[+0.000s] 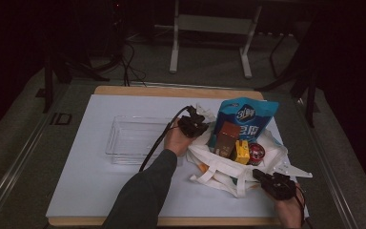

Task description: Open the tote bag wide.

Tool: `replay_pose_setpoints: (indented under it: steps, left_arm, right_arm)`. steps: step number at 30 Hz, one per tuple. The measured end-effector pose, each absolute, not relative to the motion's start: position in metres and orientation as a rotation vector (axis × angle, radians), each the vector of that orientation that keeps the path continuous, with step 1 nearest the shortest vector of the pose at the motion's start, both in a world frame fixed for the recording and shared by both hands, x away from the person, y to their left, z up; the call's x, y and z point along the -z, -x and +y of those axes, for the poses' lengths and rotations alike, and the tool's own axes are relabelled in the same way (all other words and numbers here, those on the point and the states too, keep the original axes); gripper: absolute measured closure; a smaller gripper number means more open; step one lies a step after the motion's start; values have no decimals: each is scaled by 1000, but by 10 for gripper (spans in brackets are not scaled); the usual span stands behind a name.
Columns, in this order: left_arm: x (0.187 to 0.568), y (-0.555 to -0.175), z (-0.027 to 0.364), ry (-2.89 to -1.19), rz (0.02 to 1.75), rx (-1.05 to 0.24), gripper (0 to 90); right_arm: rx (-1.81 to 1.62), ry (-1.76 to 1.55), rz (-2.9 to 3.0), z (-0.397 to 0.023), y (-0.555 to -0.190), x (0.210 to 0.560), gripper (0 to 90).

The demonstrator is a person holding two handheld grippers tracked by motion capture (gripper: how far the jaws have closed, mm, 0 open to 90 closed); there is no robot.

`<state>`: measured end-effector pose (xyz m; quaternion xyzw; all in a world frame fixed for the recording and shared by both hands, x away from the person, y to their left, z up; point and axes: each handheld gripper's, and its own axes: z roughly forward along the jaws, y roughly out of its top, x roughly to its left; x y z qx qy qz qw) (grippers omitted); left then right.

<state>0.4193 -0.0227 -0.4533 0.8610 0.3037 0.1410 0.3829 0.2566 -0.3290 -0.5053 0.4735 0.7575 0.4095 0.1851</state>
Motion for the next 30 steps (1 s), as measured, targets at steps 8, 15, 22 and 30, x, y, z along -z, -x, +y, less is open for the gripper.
replay_pose_setpoints:
  steps: [8, 15, 22, 30]
  left_arm:
    - [433, -400, -5, -2112, 726, -371, 798]
    - [420, -382, 8, -2033, 724, -369, 809]
    - [430, -362, -5, -2099, 643, -362, 892]
    - [450, -357, -23, -2165, 609, -302, 898]
  right_arm:
    - [-1141, -1405, 2129, -326, -260, 523, 859]
    - [-1124, -1380, 2102, -322, -257, 527, 866]
    - [-1128, -1341, 2100, -322, -256, 529, 866]
    - [-1161, -1328, 2101, -325, -256, 532, 865]
